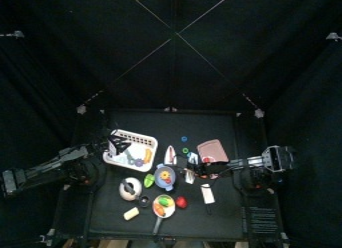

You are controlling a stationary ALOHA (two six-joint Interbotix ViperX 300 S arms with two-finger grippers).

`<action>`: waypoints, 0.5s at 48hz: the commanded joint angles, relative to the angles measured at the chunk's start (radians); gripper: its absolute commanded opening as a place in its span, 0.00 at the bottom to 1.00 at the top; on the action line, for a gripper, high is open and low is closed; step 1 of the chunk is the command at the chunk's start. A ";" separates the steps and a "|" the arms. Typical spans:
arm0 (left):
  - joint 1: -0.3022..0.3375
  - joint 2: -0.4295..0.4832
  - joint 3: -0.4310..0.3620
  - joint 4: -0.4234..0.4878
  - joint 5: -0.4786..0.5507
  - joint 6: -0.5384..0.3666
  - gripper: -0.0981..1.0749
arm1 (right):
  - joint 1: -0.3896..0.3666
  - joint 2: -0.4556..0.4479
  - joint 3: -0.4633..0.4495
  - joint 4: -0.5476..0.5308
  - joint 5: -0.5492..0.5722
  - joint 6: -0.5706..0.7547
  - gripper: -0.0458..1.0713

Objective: Grab screwdriver

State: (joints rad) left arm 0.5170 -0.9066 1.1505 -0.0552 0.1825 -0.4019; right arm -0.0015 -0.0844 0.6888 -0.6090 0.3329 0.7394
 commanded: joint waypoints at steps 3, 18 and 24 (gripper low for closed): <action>-0.078 0.000 0.014 0.000 -0.087 0.003 0.86 | 0.005 -0.064 0.025 0.083 0.084 -0.002 0.89; -0.268 0.009 0.069 -0.011 -0.405 -0.003 0.86 | 0.028 -0.086 0.118 0.204 0.190 0.000 0.89; -0.311 0.023 0.083 -0.012 -0.485 0.000 0.86 | 0.023 -0.078 0.130 0.212 0.193 0.000 0.89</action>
State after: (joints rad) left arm 0.2347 -0.8958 1.2395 -0.0660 -0.2454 -0.4034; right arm 0.0245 -0.1519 0.8222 -0.4004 0.5277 0.7394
